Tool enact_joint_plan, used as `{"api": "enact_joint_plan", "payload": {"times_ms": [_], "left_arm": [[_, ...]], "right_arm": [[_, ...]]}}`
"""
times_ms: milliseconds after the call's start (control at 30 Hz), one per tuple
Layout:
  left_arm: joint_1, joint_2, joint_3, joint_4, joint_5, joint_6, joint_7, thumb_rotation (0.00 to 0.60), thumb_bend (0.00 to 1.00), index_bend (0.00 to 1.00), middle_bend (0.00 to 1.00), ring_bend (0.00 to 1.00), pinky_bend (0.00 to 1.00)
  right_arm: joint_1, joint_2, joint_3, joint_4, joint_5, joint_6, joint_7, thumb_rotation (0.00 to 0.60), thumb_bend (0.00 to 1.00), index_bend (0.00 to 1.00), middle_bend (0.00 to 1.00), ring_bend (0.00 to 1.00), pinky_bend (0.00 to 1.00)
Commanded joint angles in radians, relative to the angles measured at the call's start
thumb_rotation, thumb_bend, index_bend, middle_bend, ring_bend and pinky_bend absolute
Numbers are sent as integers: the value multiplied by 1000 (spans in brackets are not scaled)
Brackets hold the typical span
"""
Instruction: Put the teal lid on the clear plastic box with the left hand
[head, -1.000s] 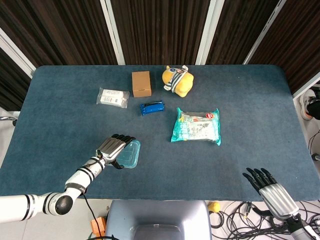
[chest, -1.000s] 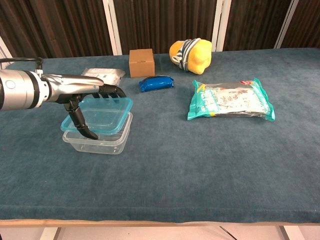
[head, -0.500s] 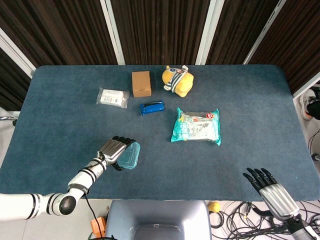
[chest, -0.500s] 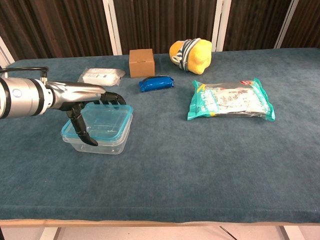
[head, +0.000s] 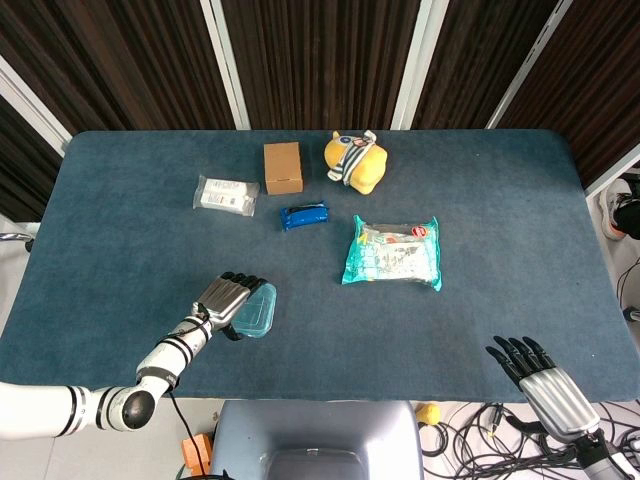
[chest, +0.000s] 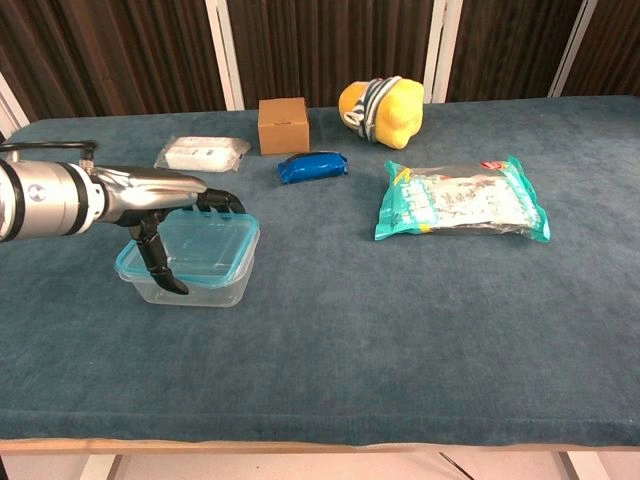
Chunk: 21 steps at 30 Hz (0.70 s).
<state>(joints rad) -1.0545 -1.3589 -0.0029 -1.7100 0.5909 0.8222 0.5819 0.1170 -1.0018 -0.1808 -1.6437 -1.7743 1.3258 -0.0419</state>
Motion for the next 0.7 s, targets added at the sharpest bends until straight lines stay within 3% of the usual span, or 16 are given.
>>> {"api": "enact_joint_plan", "payload": {"times_ms": [33, 267, 467, 600, 700], "left_arm": [[-7, -1, 6, -2, -15, 9, 10, 600, 293, 124, 418, 390, 215], [-11, 11, 7, -17, -25, 18, 5, 600, 269, 40, 320, 315, 195], [-21, 12, 17, -14, -63, 12, 12, 600, 256, 0, 185, 187, 172], [-32, 14, 22, -15, -97, 2, 15, 600, 251, 0, 4, 17, 145], [-40, 17, 30, -19, -115, 5, 25, 600, 240, 0, 0, 0, 106]], "right_arm": [[0, 0, -1, 0, -1, 0, 0, 600, 26, 0, 0, 0, 0], [0, -1, -1, 0, 0, -3, -3, 600, 26, 0, 0, 0, 0], [-1, 0, -1, -1, -2, -1, -4, 600, 26, 0, 0, 0, 0], [-1, 0, -1, -1, -2, 0, -4, 600, 26, 0, 0, 0, 0], [-1, 0, -1, -1, -1, 0, -2, 600, 26, 0, 0, 0, 0]]}}
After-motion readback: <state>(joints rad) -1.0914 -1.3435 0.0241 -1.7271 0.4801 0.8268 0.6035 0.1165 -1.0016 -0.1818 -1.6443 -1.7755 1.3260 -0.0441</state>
